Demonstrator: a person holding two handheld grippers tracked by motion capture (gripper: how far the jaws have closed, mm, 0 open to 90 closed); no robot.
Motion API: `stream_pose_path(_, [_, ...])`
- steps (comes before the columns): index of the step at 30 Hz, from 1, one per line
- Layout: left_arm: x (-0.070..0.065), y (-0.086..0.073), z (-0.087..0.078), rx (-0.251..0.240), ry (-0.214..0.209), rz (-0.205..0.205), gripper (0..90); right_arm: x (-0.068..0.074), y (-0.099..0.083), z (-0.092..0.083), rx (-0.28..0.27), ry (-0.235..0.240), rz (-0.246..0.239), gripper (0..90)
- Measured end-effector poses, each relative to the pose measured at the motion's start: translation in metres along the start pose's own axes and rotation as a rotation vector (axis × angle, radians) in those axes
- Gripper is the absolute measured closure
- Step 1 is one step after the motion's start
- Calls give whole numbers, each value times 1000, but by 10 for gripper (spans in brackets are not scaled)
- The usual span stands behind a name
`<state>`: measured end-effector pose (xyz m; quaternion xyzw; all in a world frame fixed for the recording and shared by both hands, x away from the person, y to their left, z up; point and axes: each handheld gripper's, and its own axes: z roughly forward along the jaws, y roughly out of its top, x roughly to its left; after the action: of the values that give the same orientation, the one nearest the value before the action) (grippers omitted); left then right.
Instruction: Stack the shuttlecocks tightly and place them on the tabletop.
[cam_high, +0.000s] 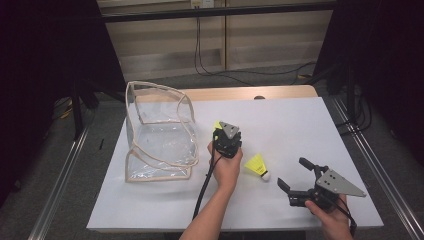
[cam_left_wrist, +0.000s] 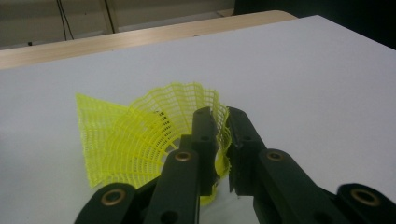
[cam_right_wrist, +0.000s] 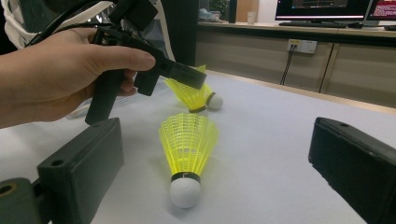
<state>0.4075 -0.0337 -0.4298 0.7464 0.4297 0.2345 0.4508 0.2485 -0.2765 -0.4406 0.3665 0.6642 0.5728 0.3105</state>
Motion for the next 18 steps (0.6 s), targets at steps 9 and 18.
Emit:
stream_pose_path(9, [-1, 8, -2, 9, -20, 23, 874, 0, 0, 0, 1, -1, 3, 26])
stream_pose_path(18, [8, 11, -13, 30, 15, 55, 883, 0, 0, 0, 2, -1, 4, 26])
